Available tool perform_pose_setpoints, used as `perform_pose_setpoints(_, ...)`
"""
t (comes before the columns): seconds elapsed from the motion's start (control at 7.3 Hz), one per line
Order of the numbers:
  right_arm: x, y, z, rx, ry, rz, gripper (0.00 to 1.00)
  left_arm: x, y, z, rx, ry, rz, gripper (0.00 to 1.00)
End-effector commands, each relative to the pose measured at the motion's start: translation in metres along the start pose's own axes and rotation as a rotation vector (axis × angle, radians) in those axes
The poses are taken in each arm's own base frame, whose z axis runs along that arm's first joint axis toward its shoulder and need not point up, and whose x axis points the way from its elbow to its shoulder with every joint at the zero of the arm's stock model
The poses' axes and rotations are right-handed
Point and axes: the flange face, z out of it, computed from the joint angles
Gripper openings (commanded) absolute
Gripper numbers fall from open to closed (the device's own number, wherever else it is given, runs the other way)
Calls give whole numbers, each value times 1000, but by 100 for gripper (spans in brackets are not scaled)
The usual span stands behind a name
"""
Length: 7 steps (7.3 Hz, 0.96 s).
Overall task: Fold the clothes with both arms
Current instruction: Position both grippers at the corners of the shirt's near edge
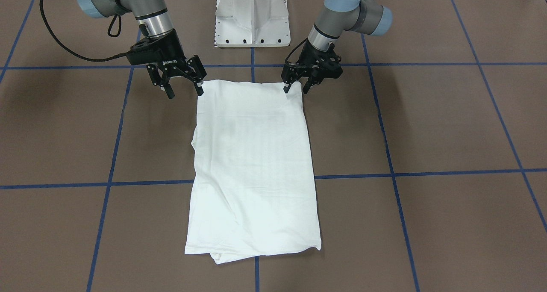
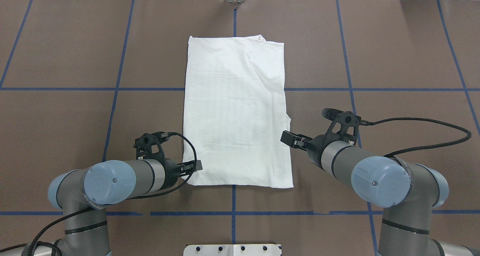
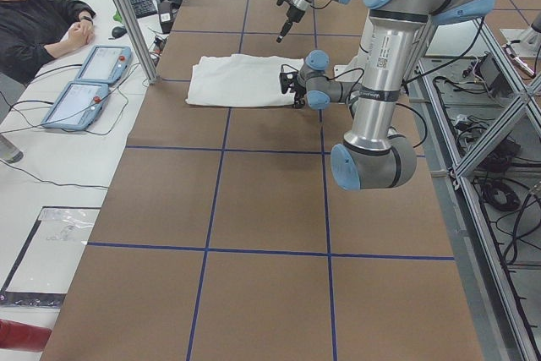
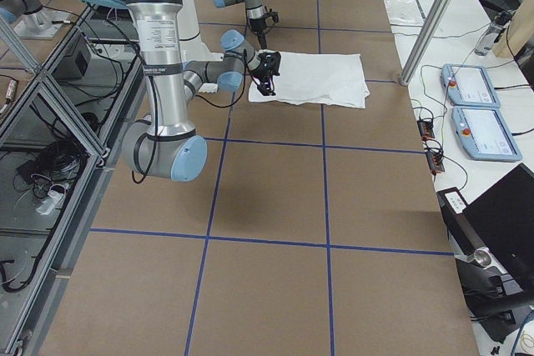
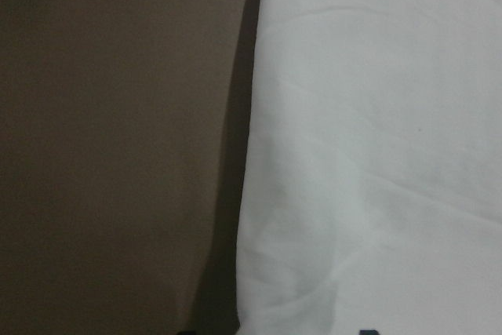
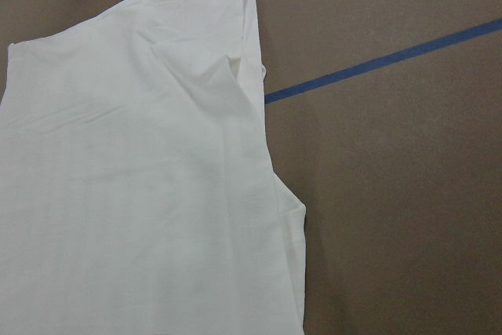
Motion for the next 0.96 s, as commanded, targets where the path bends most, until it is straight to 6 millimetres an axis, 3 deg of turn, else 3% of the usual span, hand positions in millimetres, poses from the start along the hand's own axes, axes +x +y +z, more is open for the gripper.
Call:
perform_pose_setpoints(0.0,-1,1,-1,-4,-2,-1,100,6,2,2,-5,5,1,34)
perform_pose_setpoints(0.14,-2,5,-1,-11,-1,-2,100,7,2,0,-5,10,1,8)
perform_pose_setpoints(0.27,-1,10,0,-17,8,29,99,8,2,-2,-5,13,3,0)
perform_pose_setpoints(0.55,-3,39,1,-31,18,197,96,9,2,-4,-5,17,4,0)
perform_pose_setpoints(0.69,-6,67,6,-29,94,285,96,8,1,-4,-2,16,2,0)
perform_pose_setpoints(0.82,-23,91,8,-27,135,358,96,11,1,-6,-1,24,2,0)
